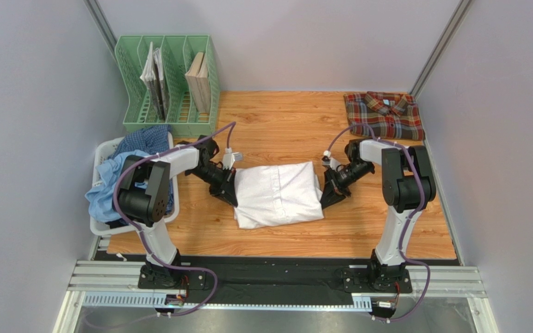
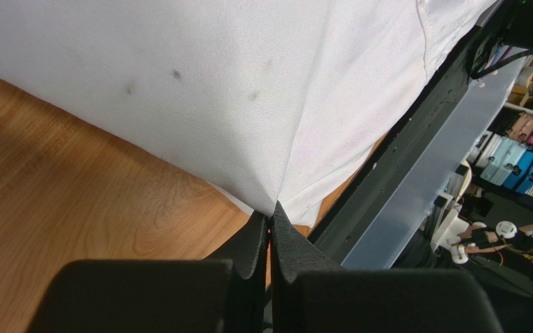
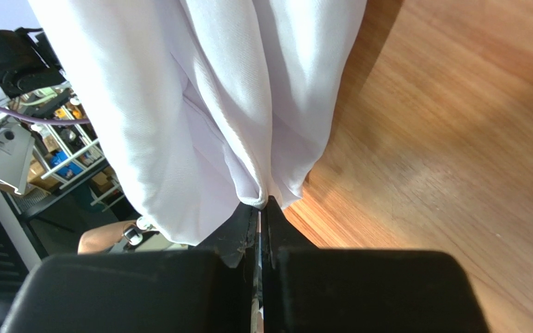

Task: Fold and stack the long sleeve shirts
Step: Fold the shirt

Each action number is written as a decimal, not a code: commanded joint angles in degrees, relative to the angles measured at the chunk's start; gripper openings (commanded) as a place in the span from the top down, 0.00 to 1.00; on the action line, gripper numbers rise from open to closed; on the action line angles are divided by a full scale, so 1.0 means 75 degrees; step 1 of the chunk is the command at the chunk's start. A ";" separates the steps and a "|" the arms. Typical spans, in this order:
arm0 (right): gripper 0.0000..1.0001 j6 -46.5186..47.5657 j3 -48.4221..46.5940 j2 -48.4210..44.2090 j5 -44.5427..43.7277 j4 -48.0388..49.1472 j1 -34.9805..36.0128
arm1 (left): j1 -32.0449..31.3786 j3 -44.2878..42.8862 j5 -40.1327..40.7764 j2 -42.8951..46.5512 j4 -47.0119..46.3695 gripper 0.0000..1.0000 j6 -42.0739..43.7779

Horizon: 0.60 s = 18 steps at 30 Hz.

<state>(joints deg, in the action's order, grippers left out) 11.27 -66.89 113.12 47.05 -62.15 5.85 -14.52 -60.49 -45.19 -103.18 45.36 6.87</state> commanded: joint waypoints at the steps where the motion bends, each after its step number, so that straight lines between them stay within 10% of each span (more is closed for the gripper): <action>1: 1.00 0.0594 -0.0256 -0.0200 -0.0367 -0.0514 -0.0182 | 0.0050 -0.0173 0.0189 0.0304 0.0127 1.00 0.0197; 11: 1.00 0.0527 -0.0210 -0.0095 0.0171 -0.0609 -0.0323 | 0.0050 -0.0384 -0.0546 0.0292 0.0209 0.99 0.0325; 15: 1.00 0.0327 -0.0268 0.0151 0.0570 -0.0503 -0.0311 | -0.0336 -0.0256 -0.0983 0.0479 0.0490 0.59 0.0747; 18: 1.00 -0.0012 -0.0047 0.0245 0.0723 -0.0164 -0.0334 | -0.0407 -0.0033 -0.1181 0.0480 0.0223 0.58 0.0432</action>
<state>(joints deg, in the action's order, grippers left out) 14.35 -67.26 113.62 48.88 -65.91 3.86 -16.08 -61.56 -49.34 -102.21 47.44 9.28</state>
